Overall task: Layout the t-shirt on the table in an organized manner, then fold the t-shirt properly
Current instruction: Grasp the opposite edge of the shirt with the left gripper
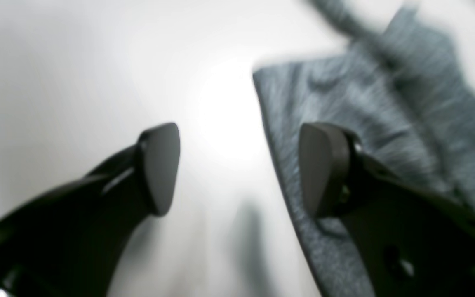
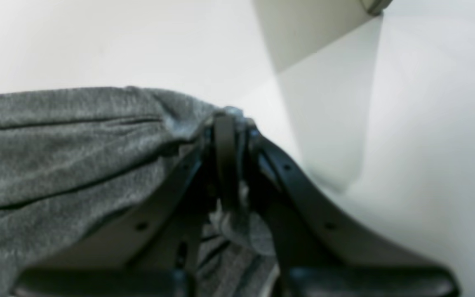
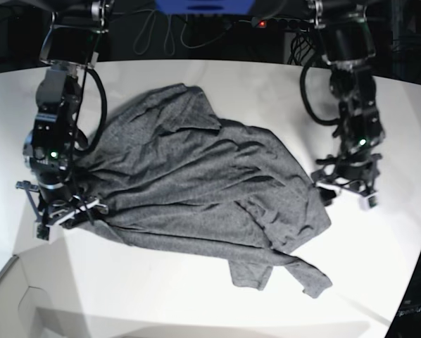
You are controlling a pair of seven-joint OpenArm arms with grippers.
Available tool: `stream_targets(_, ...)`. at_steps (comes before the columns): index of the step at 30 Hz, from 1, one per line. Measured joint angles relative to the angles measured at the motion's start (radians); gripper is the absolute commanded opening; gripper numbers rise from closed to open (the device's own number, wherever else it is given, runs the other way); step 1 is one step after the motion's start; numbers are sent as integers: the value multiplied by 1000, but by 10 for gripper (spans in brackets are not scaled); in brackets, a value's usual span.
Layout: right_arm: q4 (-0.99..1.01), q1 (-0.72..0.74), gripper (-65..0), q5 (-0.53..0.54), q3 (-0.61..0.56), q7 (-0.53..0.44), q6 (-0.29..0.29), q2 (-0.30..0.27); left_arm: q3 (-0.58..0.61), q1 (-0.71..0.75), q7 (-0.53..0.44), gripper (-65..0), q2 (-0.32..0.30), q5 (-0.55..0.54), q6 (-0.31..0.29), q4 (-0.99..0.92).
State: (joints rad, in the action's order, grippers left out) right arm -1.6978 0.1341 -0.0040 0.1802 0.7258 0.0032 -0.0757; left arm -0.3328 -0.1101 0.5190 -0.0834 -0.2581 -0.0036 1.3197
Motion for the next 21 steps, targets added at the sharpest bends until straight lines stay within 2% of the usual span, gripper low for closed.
stream_targets(3,2,-15,-650,0,3,-4,0,-2,32,-75,-2,-215,0,0,1,-122)
stream_targets(10,3,-50,-650,0,3,4,0,-2,174,-111,-215,-216,-1,3,0,-278)
stream_targets(12,3,-52,-650,0,3,7,0,-2,187,-118,-221,-233,-5,2,0,-294)
stream_targets(13,3,-52,-650,0,3,6,0,-5,187,-119,-228,-268,-5,0,0,-299)
stream_targets(14,3,-51,-650,1,3,6,0,-11,187,-117,-230,-341,-4,-2,0,-299)
stream_targets(16,3,-51,-650,1,3,3,0,-30,186,-110,-226,-560,-8,-8,0,-299)
stream_targets(17,3,-51,-650,-1,5,5,0,-35,187,-101,-228,-650,-17,-13,-1,-293)
stream_targets(19,3,-46,-650,0,7,7,0,-40,187,-73,-226,-632,-39,-22,-4,-266)
stream_targets(20,3,-43,-650,1,6,4,0,-43,186,-60,-203,-593,-51,-17,2,-238)
stream_targets(21,2,-41,-650,2,1,6,0,-53,179,-37,-188,-595,-55,-13,10,-200)
